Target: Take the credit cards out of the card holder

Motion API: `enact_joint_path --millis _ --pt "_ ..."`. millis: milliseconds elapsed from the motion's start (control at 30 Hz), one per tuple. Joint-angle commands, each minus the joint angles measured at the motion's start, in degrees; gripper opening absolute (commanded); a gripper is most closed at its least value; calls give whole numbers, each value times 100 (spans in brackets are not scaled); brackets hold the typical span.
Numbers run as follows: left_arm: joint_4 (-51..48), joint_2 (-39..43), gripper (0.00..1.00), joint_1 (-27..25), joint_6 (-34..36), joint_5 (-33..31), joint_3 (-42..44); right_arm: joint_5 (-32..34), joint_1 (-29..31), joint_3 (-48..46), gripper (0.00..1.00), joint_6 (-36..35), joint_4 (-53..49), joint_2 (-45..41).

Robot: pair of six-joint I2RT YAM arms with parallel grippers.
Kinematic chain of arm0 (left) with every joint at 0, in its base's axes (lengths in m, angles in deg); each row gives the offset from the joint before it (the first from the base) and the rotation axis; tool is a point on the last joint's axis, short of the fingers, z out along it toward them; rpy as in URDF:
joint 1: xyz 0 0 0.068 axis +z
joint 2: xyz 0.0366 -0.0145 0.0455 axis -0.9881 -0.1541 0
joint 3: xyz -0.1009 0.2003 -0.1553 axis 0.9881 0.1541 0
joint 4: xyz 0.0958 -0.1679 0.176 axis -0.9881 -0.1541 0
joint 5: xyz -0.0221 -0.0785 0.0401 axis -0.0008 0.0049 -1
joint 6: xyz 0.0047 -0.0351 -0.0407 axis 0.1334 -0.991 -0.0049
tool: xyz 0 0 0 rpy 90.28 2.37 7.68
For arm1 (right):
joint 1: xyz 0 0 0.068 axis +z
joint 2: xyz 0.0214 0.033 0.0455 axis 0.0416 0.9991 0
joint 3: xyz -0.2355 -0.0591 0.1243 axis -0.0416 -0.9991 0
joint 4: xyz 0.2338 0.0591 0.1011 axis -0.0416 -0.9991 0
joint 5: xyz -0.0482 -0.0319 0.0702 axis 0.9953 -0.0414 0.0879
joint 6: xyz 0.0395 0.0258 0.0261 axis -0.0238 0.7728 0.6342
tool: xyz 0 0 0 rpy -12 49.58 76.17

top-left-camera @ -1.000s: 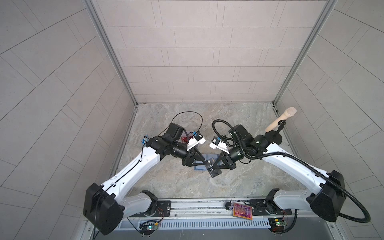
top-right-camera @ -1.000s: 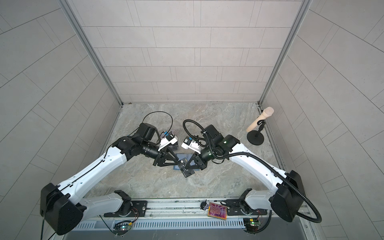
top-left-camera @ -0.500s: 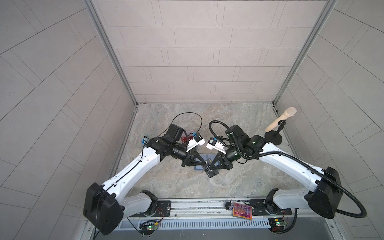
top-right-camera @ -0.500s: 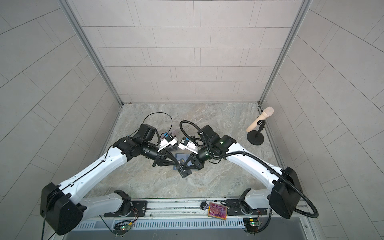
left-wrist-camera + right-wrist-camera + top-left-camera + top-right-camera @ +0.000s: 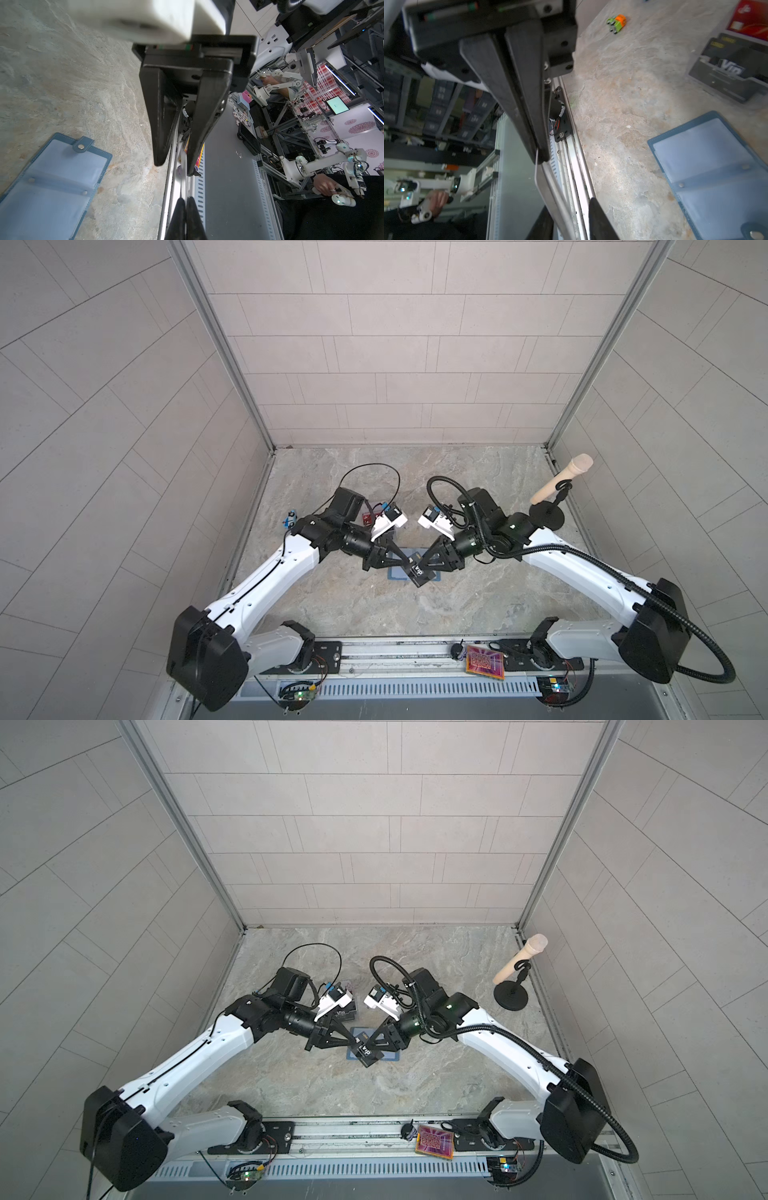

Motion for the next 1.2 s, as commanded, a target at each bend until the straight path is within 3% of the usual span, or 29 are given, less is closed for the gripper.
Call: enact_joint_path --millis 0,233,367,533,833,1167 --pt "1047 271 0 218 -875 -109 301 295 -52 -241 43 488 651 -438" --pt "3499 824 0 285 -2857 -1222 983 1055 -231 -1382 61 2072 2487 -1211" --pt "5070 1077 0 291 -3998 -1806 1502 1347 -263 -1751 67 2625 3248 -1398" --pt "6757 1306 0 271 -5155 -2305 2148 1399 -261 -1851 65 3032 3824 -1356" --pt "8929 1199 0 251 -6708 -2504 2714 1347 -257 -1730 53 3450 4566 -1190" --pt "9317 966 0 -291 -7014 -2711 2709 1613 -315 -1692 44 3740 4771 -1586"
